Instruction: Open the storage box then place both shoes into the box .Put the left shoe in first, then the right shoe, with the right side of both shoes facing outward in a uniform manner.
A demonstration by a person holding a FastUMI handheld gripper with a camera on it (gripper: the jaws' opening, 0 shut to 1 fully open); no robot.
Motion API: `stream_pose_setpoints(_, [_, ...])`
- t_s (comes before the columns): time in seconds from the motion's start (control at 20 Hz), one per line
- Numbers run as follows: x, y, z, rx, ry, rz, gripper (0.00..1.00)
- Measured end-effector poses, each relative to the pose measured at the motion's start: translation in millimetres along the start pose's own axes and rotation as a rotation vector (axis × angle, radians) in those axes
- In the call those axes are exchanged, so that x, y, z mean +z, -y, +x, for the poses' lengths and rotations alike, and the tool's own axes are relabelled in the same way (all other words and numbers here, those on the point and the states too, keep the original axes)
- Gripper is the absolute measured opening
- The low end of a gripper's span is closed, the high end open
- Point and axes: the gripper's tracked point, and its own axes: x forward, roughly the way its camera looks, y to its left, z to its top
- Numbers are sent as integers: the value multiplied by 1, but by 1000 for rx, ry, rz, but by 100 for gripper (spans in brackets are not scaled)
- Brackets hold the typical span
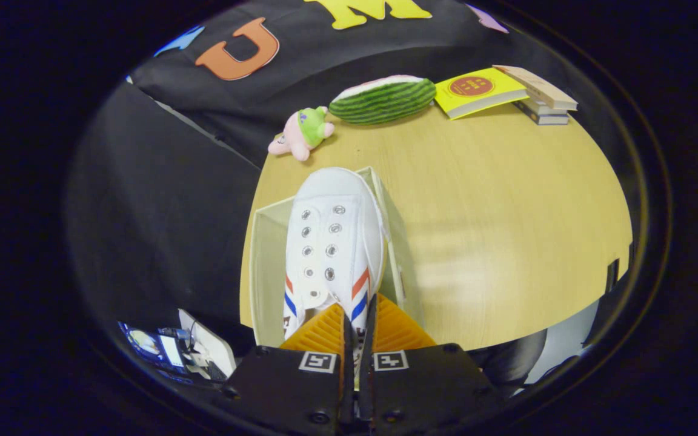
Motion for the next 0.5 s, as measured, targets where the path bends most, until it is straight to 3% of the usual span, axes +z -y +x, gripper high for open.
stream_pose_setpoints(0.1, [0, -5, 4, 12, 10, -22, 22])
stream_pose_setpoints(0.3, [-6, -17, -5, 33, 30, -86, 59])
stream_pose_setpoints(0.5, [7, -16, -21, 17, 136, -159, 70])
